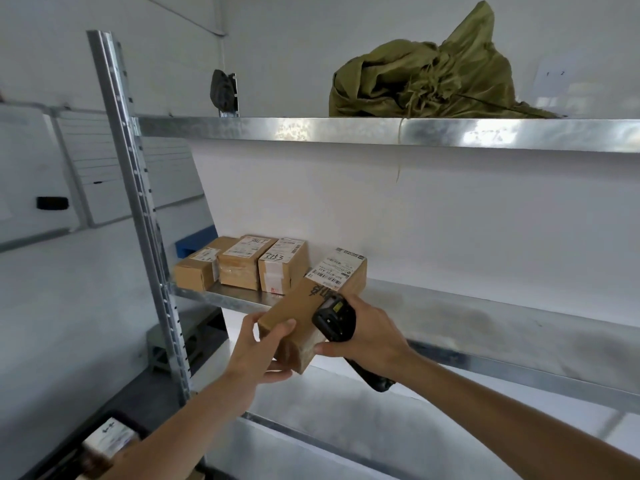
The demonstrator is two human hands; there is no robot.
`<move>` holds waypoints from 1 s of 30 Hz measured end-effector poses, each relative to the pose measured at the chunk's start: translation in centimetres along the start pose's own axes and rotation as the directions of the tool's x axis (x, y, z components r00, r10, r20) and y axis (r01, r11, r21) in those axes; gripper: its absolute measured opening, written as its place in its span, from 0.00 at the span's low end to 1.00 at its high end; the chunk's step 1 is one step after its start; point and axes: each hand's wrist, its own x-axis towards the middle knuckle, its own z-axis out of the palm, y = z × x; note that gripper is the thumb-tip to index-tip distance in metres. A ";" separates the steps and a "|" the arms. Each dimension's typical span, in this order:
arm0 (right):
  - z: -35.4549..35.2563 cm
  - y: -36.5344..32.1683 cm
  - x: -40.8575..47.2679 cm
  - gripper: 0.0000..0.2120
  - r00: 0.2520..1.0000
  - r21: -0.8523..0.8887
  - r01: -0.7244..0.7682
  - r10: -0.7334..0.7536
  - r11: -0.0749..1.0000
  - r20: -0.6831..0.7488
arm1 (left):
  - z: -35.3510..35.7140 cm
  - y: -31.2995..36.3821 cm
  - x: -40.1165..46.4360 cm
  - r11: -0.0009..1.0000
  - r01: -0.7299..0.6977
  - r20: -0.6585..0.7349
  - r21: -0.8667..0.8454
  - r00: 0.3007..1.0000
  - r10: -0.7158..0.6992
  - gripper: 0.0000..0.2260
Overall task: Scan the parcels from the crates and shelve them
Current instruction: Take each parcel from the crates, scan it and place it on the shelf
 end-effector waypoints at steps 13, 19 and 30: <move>4.1 0.9 3.2 0.42 1.000 0.020 -0.017 0.016 1.000 0.015 | -1.6 -0.6 4.3 0.948 -0.009 0.077 0.317 0.997 -0.017 0.27; 3.8 0.9 4.5 0.39 0.999 0.014 -0.041 0.041 0.999 0.009 | -3.0 -0.6 6.5 0.887 -0.099 0.100 0.451 0.993 0.060 0.28; 3.7 1.2 8.1 0.36 0.997 0.071 -0.079 0.079 0.994 0.009 | -2.7 0.4 9.8 0.879 -0.100 0.086 0.465 0.994 0.068 0.30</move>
